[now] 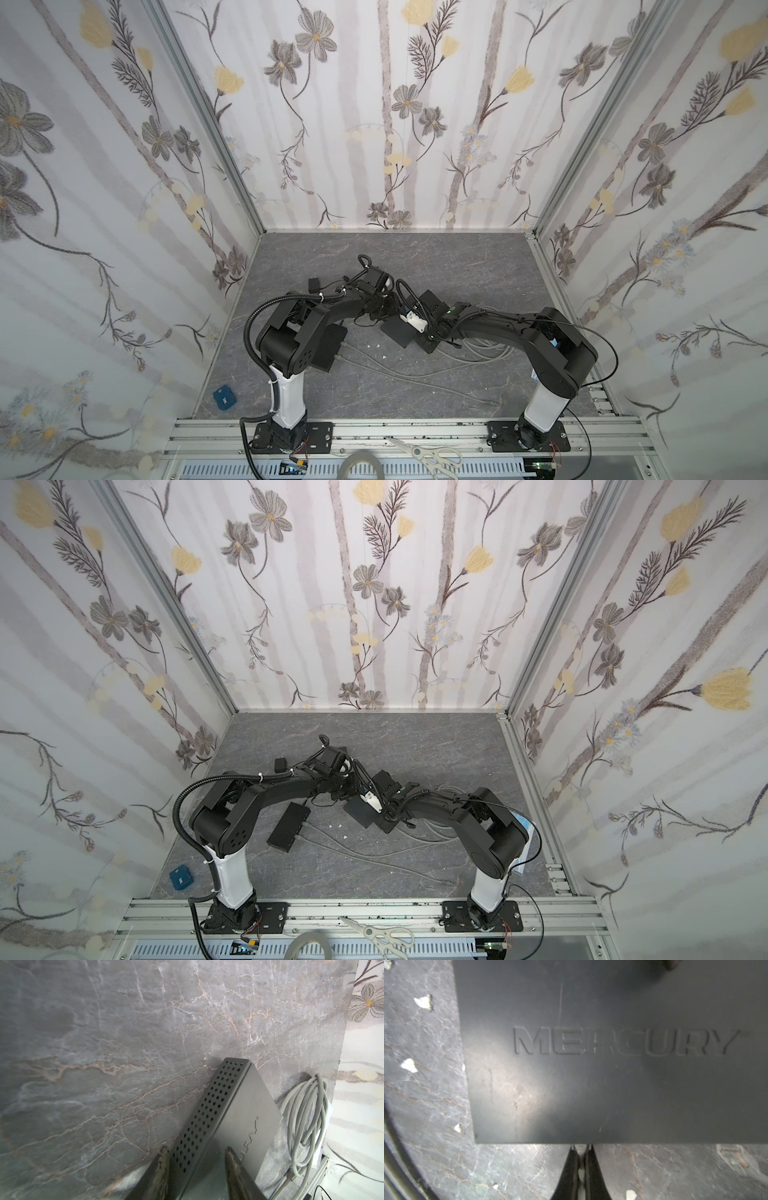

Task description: Insert the plug into the switch port

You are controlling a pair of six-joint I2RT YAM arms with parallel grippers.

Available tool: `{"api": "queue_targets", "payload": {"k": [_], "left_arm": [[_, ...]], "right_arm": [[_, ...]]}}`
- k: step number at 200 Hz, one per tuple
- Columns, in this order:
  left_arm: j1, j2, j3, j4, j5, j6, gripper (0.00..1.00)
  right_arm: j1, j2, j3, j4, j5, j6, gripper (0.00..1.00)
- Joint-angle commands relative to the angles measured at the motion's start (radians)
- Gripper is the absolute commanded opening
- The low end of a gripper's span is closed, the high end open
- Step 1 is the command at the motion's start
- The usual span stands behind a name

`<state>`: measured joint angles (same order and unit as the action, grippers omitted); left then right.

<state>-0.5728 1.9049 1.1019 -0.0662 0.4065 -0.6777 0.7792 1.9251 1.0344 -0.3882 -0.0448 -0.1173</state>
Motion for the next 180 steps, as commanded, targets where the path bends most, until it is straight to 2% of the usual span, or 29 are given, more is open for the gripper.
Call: {"api": "queue_targets", "payload": {"k": [1,52,90,136,180], "left_arm": [[-0.026,-0.013,-0.007,-0.011,0.296,-0.046,0.44],[-0.027,-0.017,-0.014,-0.008,0.293,-0.043,0.44],[0.004,0.027,0.061,-0.047,0.300,-0.015,0.44],[0.066,0.052,0.161,-0.135,0.296,0.042,0.44],[0.091,0.066,0.172,-0.201,0.257,0.100,0.44]], "right_arm": [[-0.011,0.007,0.065,0.873,-0.049,-0.016,0.00],[-0.019,0.009,0.089,0.826,-0.048,-0.015,0.00],[-0.019,-0.033,-0.016,0.817,-0.021,-0.006,0.00],[-0.018,0.006,-0.018,0.682,-0.014,0.011,0.00],[-0.017,0.101,0.087,0.480,0.011,0.018,0.00]]}}
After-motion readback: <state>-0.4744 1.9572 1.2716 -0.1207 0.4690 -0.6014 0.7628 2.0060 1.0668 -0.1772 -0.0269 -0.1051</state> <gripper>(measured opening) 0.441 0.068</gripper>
